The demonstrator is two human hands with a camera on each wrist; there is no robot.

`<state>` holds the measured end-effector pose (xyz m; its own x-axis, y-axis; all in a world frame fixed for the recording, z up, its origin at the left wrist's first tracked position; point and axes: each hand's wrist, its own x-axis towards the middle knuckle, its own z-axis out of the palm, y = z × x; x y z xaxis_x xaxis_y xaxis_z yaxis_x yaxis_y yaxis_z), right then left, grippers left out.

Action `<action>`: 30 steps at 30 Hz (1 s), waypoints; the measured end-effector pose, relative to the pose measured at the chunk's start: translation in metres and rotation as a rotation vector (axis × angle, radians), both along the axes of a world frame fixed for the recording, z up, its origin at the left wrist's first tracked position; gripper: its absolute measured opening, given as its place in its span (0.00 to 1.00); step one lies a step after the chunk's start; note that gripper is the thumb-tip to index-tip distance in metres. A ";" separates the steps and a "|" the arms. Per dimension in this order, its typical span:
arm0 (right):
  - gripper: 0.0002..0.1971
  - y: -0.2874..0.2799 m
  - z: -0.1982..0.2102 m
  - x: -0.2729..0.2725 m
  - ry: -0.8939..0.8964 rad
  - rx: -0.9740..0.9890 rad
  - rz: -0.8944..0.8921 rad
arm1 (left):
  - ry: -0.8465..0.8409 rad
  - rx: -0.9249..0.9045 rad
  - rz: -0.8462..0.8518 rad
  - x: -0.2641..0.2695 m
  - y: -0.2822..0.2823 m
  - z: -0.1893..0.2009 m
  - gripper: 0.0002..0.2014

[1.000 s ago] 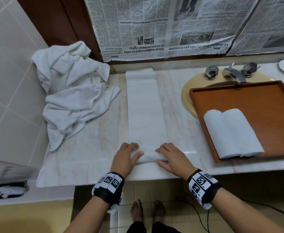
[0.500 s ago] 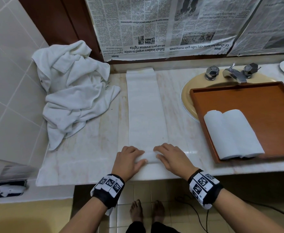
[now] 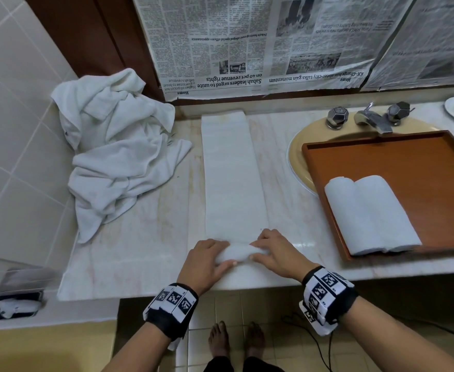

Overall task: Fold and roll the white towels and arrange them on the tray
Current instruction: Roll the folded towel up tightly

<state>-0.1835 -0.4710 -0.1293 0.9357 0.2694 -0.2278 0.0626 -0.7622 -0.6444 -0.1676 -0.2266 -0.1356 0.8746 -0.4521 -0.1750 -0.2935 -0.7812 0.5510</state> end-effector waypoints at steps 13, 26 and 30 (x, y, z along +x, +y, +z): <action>0.26 0.005 0.007 -0.012 -0.246 -0.245 0.149 | 0.095 -0.098 0.109 0.000 -0.001 -0.003 0.30; 0.18 0.007 0.009 -0.005 -0.057 0.015 -0.052 | -0.080 -0.070 0.011 0.001 0.003 -0.003 0.27; 0.16 0.010 0.007 -0.018 -0.182 -0.181 0.052 | 0.109 -0.030 0.029 0.006 0.002 0.000 0.35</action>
